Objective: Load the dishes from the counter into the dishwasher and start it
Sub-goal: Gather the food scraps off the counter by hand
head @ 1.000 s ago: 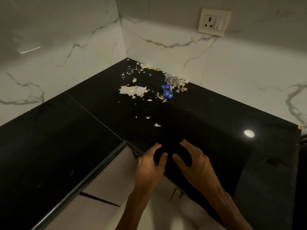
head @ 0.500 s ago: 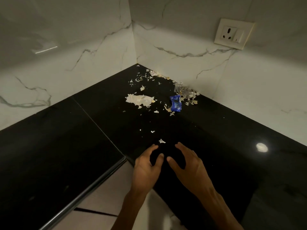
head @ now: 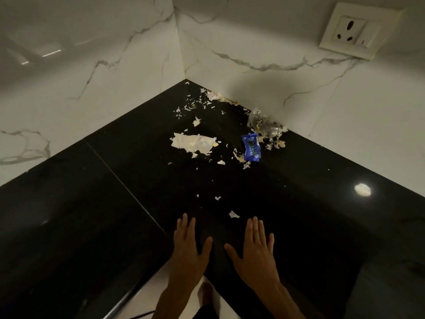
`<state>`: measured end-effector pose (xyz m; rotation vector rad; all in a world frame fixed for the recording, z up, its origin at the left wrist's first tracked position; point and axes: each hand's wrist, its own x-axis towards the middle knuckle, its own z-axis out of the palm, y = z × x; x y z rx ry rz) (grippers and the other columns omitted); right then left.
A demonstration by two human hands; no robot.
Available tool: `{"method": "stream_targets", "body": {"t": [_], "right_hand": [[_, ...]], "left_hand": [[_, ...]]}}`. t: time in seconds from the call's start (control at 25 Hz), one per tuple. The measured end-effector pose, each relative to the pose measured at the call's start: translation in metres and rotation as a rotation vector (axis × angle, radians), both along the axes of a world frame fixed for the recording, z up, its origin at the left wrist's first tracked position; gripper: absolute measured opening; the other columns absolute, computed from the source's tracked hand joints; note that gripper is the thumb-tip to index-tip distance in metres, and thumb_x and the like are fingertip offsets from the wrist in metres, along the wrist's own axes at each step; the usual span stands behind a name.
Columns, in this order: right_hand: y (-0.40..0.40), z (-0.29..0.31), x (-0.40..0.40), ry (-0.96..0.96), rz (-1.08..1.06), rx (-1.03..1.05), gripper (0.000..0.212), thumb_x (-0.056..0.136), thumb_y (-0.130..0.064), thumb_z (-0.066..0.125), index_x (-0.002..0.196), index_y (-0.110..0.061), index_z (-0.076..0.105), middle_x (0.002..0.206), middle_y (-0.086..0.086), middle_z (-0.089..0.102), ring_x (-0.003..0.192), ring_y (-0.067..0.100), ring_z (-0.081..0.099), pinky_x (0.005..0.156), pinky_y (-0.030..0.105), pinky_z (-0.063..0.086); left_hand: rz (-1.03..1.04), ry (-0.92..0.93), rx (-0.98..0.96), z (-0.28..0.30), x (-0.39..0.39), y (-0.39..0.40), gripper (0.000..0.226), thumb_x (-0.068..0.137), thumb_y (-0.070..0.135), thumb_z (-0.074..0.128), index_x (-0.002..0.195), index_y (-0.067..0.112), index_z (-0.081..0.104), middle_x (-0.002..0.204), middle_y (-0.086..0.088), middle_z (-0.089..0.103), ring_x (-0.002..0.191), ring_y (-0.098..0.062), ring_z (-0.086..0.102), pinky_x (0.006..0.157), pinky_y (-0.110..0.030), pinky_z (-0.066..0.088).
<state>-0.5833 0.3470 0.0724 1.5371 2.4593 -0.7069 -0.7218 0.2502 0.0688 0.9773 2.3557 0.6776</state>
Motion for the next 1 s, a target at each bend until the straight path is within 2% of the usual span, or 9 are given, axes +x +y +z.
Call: {"method": "stream_targets", "body": {"t": [0.04, 0.12, 0.2, 0.36, 0.52, 0.6, 0.8, 0.92, 1.0], "right_hand": [[-0.001, -0.007, -0.010, 0.003, 0.001, 0.083, 0.092, 0.091, -0.073, 0.025, 0.151, -0.009, -0.002, 0.162, 0.012, -0.003, 0.148, 0.027, -0.006, 0.119, 0.046, -0.014], [0.003, -0.017, -0.035, 0.013, -0.001, 0.100, 0.090, 0.091, -0.074, 0.020, 0.147, -0.004, 0.027, 0.155, 0.017, 0.028, 0.144, 0.032, 0.023, 0.116, 0.051, -0.001], [0.015, -0.024, -0.061, 0.015, 0.006, 0.159, 0.088, 0.093, -0.073, 0.021, 0.145, -0.003, 0.036, 0.152, 0.018, 0.036, 0.142, 0.033, 0.030, 0.114, 0.055, 0.008], [0.051, -0.030, -0.104, 0.011, -0.031, 0.254, 0.086, 0.095, -0.070, 0.016, 0.149, -0.004, 0.027, 0.158, 0.016, 0.023, 0.148, 0.031, 0.018, 0.115, 0.058, 0.008], [0.096, -0.029, -0.147, -0.025, -0.037, 0.238, 0.080, 0.093, -0.066, 0.002, 0.152, -0.012, -0.007, 0.161, 0.009, -0.012, 0.148, 0.026, -0.016, 0.118, 0.055, -0.010], [0.120, -0.030, -0.166, -0.048, -0.040, 0.266, 0.078, 0.092, -0.063, -0.004, 0.151, -0.013, -0.016, 0.160, 0.007, -0.020, 0.147, 0.024, -0.021, 0.118, 0.054, -0.012], [0.160, -0.034, -0.193, -0.031, -0.024, 0.286, 0.074, 0.094, -0.059, -0.004, 0.151, -0.014, -0.013, 0.162, 0.006, -0.015, 0.148, 0.020, -0.019, 0.120, 0.051, -0.008], [0.149, -0.031, -0.184, 0.112, -0.032, 0.339, 0.074, 0.096, -0.060, 0.005, 0.152, -0.014, -0.008, 0.163, 0.006, -0.011, 0.149, 0.019, -0.016, 0.122, 0.048, -0.003], [0.124, -0.030, -0.168, 0.168, 0.009, 0.340, 0.075, 0.098, -0.061, 0.012, 0.154, -0.015, -0.003, 0.163, 0.004, -0.010, 0.149, 0.018, -0.014, 0.122, 0.046, -0.003]], "left_hand": [[-0.028, 0.053, -0.036, -0.006, -0.007, 0.005, 0.079, 0.095, 0.058, 0.040, 0.155, 0.020, 0.005, 0.160, 0.005, -0.019, 0.141, -0.009, -0.024, 0.115, -0.032, -0.007], [-0.084, 0.182, -0.089, -0.018, -0.028, 0.018, 0.092, 0.087, 0.075, 0.020, 0.154, 0.019, -0.006, 0.157, 0.003, -0.026, 0.143, -0.014, -0.027, 0.113, -0.031, -0.017], [-0.105, 0.284, -0.096, -0.027, -0.047, 0.034, 0.094, 0.082, 0.079, 0.005, 0.153, 0.018, -0.011, 0.159, 0.000, -0.023, 0.145, -0.015, -0.024, 0.115, -0.031, -0.016], [-0.122, 0.427, -0.067, -0.034, -0.082, 0.073, 0.084, 0.092, 0.069, 0.002, 0.154, 0.013, -0.005, 0.161, -0.005, -0.013, 0.149, -0.019, -0.016, 0.118, -0.033, -0.013], [-0.216, 0.471, -0.098, -0.033, -0.119, 0.129, 0.077, 0.092, 0.060, -0.007, 0.153, 0.014, -0.008, 0.160, -0.006, -0.016, 0.148, -0.020, -0.018, 0.118, -0.034, -0.014], [-0.246, 0.503, -0.088, -0.034, -0.136, 0.156, 0.077, 0.092, 0.056, -0.011, 0.154, 0.012, -0.006, 0.161, -0.007, -0.013, 0.148, -0.020, -0.016, 0.117, -0.035, -0.013], [-0.248, 0.433, -0.029, -0.033, -0.158, 0.194, 0.076, 0.092, 0.054, -0.007, 0.155, 0.012, -0.002, 0.163, -0.008, -0.006, 0.149, -0.018, -0.012, 0.121, -0.036, -0.006], [-0.215, 0.339, 0.152, -0.028, -0.157, 0.181, 0.071, 0.098, 0.052, 0.021, 0.155, 0.012, 0.008, 0.163, -0.006, -0.003, 0.150, -0.016, -0.010, 0.123, -0.038, 0.004], [-0.146, 0.375, 0.229, -0.029, -0.161, 0.154, 0.071, 0.099, 0.048, 0.035, 0.155, 0.011, 0.013, 0.164, -0.008, -0.004, 0.151, -0.019, -0.009, 0.121, -0.040, 0.002]]}}
